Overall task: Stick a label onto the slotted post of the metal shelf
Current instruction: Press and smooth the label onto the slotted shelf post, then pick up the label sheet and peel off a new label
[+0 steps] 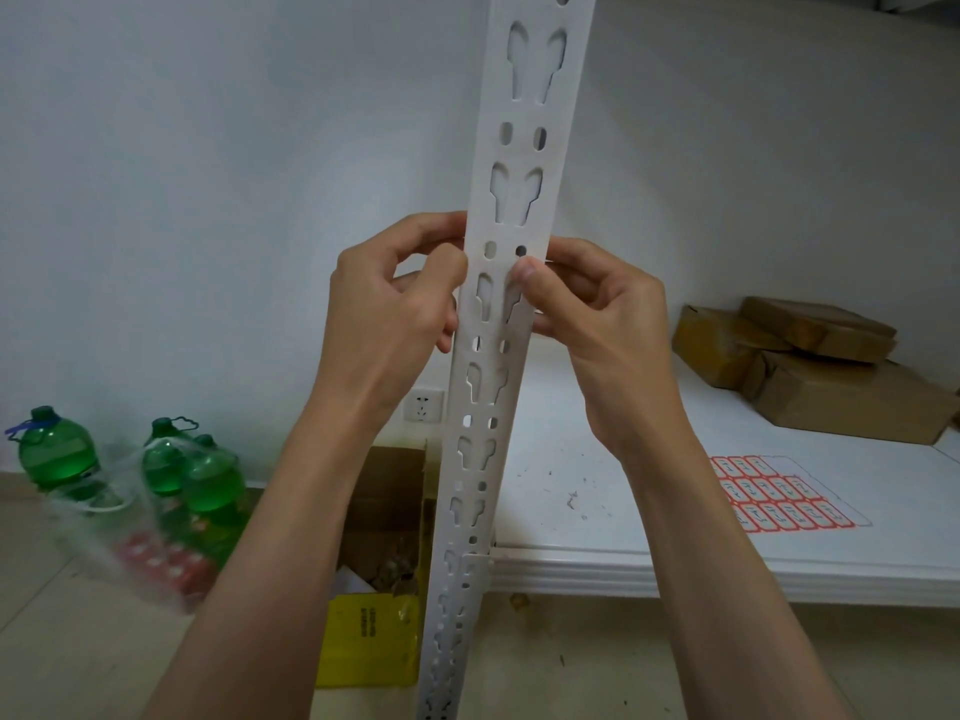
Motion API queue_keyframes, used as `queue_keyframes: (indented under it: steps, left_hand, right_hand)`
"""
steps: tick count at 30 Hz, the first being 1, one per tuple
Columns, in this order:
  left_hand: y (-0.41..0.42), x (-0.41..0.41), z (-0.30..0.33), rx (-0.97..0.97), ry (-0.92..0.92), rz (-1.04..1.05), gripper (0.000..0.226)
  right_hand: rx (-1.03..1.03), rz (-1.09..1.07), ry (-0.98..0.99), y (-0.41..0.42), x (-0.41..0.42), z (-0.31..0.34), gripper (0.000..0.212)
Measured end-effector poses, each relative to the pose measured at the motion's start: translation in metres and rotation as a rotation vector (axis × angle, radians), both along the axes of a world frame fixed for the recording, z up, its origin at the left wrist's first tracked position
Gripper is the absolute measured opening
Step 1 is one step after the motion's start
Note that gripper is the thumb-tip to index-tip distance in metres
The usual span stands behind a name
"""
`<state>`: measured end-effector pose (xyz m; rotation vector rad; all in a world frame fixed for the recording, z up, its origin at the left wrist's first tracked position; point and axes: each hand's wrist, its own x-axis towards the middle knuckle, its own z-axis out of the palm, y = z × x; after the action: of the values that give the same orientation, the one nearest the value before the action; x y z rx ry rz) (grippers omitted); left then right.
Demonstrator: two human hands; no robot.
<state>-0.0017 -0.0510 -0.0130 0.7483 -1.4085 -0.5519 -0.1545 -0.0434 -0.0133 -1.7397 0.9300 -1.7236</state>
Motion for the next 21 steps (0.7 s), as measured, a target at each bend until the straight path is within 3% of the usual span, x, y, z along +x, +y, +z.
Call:
queue_keyframes:
  steps: [10, 13, 15, 17, 21]
  left_hand:
    - [0.004, -0.006, 0.001, -0.060, 0.004, 0.123, 0.038]
    - [0.011, -0.022, 0.005, -0.252, 0.121, 0.347, 0.018]
    - [0.019, -0.037, 0.006, -0.420, 0.135, 0.412, 0.013]
    - [0.025, -0.057, 0.003, -0.491, 0.098, 0.363, 0.017]
    - [0.032, -0.102, -0.025, -0.397, -0.071, 0.180, 0.011]
  right_hand:
    - [-0.001, -0.128, 0.062, -0.002, 0.008, 0.002, 0.035]
    - [0.007, -0.125, 0.017, 0.000, 0.008, -0.001, 0.040]
    - [-0.029, -0.143, -0.066, 0.003, -0.001, -0.002, 0.025]
    - [-0.042, -0.223, -0.156, 0.005, -0.019, -0.005, 0.023]
    - [0.119, -0.393, -0.281, 0.006, -0.068, -0.021, 0.050]
